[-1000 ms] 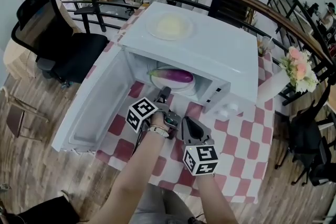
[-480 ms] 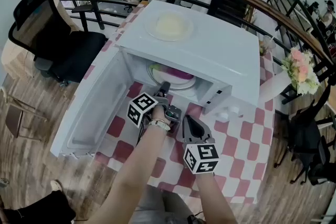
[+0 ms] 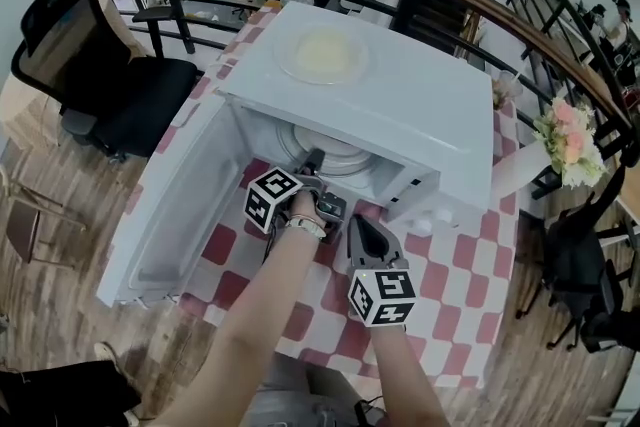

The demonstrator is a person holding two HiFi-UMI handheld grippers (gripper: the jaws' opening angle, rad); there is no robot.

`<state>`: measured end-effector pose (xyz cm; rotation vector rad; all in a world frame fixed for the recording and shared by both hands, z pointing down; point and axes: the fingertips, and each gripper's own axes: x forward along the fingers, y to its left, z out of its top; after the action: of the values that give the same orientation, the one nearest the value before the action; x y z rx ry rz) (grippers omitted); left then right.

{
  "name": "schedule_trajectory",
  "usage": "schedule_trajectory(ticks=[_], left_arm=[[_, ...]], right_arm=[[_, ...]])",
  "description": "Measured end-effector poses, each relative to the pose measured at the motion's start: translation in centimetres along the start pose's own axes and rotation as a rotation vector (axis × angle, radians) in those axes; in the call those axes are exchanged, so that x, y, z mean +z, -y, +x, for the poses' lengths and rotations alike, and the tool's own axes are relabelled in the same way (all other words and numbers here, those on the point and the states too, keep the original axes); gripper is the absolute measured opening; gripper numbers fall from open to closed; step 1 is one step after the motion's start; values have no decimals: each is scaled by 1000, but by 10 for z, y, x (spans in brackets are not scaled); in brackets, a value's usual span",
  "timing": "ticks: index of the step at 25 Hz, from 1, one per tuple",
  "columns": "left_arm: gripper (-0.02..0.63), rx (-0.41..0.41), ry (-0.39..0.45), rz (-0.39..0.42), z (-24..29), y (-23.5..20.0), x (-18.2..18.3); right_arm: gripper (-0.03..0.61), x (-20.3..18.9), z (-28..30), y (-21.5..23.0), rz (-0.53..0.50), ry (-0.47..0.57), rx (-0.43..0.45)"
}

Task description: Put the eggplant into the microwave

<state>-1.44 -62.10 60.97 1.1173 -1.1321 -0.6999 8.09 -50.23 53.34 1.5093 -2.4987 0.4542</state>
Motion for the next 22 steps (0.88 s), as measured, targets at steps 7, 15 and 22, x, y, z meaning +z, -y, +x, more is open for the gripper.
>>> schedule_trajectory(ticks=[7,15,22], left_arm=[[290,19,-29,-15,-6,-1,-2],[290,39,-48,-9,-34,3,-2],[285,-23,-41,0,-63,23,-2]], right_arm=[[25,13,-2,-6,-34,0,-3],[25,37,-9,-19,-135,-1,30],[25,58,-20,-36,-181,34,70]])
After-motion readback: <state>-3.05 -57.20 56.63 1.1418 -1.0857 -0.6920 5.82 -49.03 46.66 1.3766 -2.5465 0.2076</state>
